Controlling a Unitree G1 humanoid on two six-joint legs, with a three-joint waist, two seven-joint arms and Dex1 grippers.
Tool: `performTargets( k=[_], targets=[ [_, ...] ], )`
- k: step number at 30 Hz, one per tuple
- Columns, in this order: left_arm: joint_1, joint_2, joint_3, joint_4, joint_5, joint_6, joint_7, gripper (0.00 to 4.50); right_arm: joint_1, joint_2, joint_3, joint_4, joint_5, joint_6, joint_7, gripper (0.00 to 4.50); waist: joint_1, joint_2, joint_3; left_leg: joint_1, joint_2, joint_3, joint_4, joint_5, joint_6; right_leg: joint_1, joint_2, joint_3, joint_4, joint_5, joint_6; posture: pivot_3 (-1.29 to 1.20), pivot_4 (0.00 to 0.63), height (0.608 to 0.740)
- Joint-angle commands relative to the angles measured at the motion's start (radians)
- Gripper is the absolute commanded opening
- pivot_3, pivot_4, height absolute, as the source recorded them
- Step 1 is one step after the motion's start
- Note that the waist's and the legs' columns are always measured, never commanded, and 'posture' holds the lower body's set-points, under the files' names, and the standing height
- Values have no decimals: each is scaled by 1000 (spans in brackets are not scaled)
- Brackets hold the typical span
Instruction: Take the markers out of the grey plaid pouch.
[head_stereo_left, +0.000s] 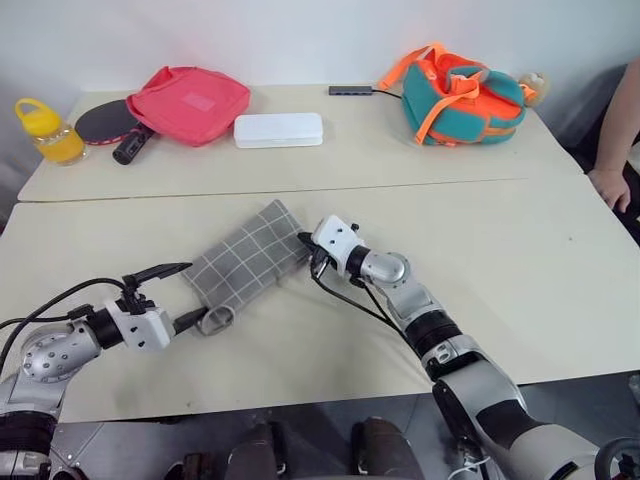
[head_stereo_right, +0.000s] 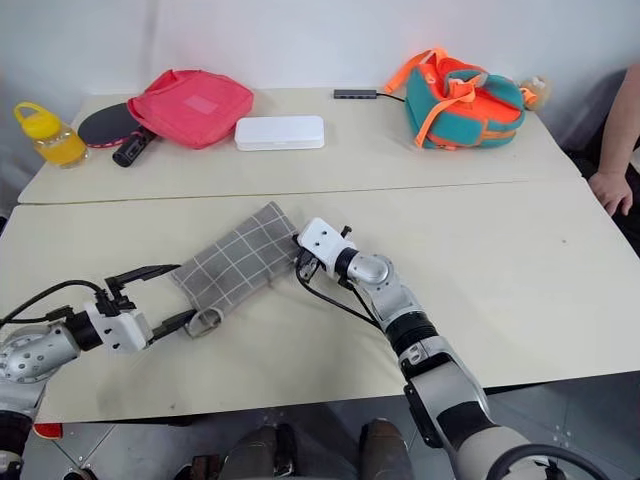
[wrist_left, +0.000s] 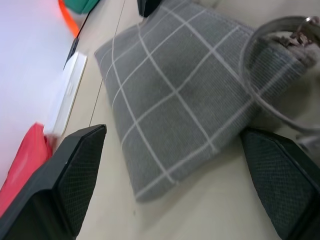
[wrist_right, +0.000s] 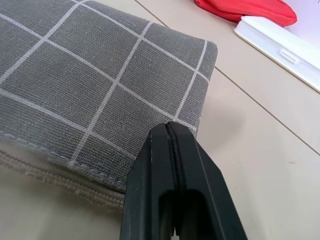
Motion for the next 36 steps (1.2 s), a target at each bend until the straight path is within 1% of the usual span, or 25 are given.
performTargets(
  k=[1, 4, 5, 6, 8, 10, 13, 17, 18, 22, 24, 25, 27, 30, 32, 34, 36],
  targets=[
    [-13, 12, -96, 44, 23, -34, -59, 4500, 12, -2, -9, -34, 13, 7, 5, 20, 1, 0, 0, 0, 0, 0, 0, 0, 0, 0, 0, 0, 0, 0, 0, 0, 150, 740],
    [-22, 39, -137, 32, -16, -70, -101, 4500, 12, -5, -11, -45, 16, 13, 11, 20, -2, 0, 0, 0, 0, 3, 0, 0, 0, 0, 0, 0, 0, 0, 0, 0, 150, 740],
    [-26, 50, -149, 33, -10, -75, -110, 4500, 11, -6, -14, -48, 17, 16, 12, 20, -4, 0, 0, 0, 0, 3, -1, 0, 0, 0, 0, 0, 0, 0, 0, 0, 150, 740],
    [-40, 55, -154, 42, 26, -73, -98, 4500, 9, -8, -17, -50, 19, 18, 12, 20, -5, 0, 0, 0, 0, 3, -1, 0, 0, 0, 0, 0, 0, 0, 0, 0, 150, 740],
    [-72, 41, -160, 57, 65, -55, -66, 4500, 2, -9, -21, -47, 22, 20, 11, 20, -4, 1, 0, 0, 0, 4, -1, 0, 0, 0, 0, 0, 0, 0, 0, 0, 150, 740],
    [-87, 16, -176, 46, 52, -27, -64, 4500, -2, -10, -18, -45, 21, 19, 15, 20, -2, 1, 0, 0, 0, 4, -1, 0, 0, 0, 0, 0, 0, 0, 0, 0, 150, 740],
    [-77, 3, -189, 13, 24, 4, -78, 3897, -1, -11, -15, -50, 22, 22, 18, 0, -1, 2, -1, 0, 0, 4, 0, 0, 0, 0, 0, 0, 0, 0, 0, 0, 150, 740],
    [-50, 9, -184, -37, -20, 40, -87, 2572, 5, -13, -14, -60, 23, 23, 18, 0, -3, 2, -1, 0, 0, 4, 0, 0, 0, 0, 0, 0, 0, 0, 0, 0, 150, 740],
    [-40, 14, -184, -53, -38, 51, -96, 2158, 9, -14, -13, -63, 22, 23, 19, 0, -4, 2, -1, 0, 0, 4, 0, 0, 0, 0, 0, 0, 0, 0, 0, 0, 150, 740],
    [-10, 25, -174, -106, -91, 105, -120, 774, 23, -27, -18, -97, 33, 29, 33, 0, -7, 2, -1, 0, 0, 4, -1, 0, 0, -1, 0, 0, 0, 0, 0, 0, 150, 740],
    [1, 25, -169, -134, -110, 128, -127, 179, 31, -30, -27, -123, 48, 40, 44, 0, -8, 2, -1, 0, 0, 5, -1, 0, 0, -1, 0, 1, -1, 0, 0, 0, 150, 740],
    [4, 19, -165, -156, -116, 140, -123, 44, 43, -35, -26, -161, 62, 51, 67, 0, -8, 2, -1, 0, 0, 5, -1, 0, 0, -1, 0, 1, -1, 0, 0, 0, 150, 740],
    [8, 4, -157, -191, -117, 166, -109, 44, 69, -36, -41, -250, 120, 100, 111, 0, -8, 2, -1, 0, 0, 4, -2, 0, 0, -1, 0, 1, -1, 0, 0, 0, 150, 740],
    [3, -38, -147, -245, -99, 232, -64, 0, 123, -54, -72, -478, 277, 305, 217, 602, -5, 2, 0, -1, 0, 0, -2, 0, 0, -1, 0, 1, -2, 0, 0, 0, 150, 740],
    [0, -65, -143, -273, -79, 271, -40, 0, 153, -78, -74, -603, 350, 428, 269, 1239, -2, 2, 0, -1, 0, -3, -2, 0, 0, -1, 0, 1, -2, 0, 0, 0, 150, 740],
    [-15, -98, -160, -304, -27, 311, -16, 0, 194, -135, -51, -754, 426, 571, 343, 1980, 4, 2, 0, -2, 0, -4, -1, 0, 0, -1, 0, 0, -2, 0, 0, 0, 150, 740],
    [-37, -135, -179, -330, 31, 355, 12, 0, 244, -197, -13, -883, 490, 687, 416, 2653, 22, 2, -1, -2, 0, -5, -1, 0, 1, 0, 0, 0, -6, 0, 0, 0, 150, 740]
  ],
)
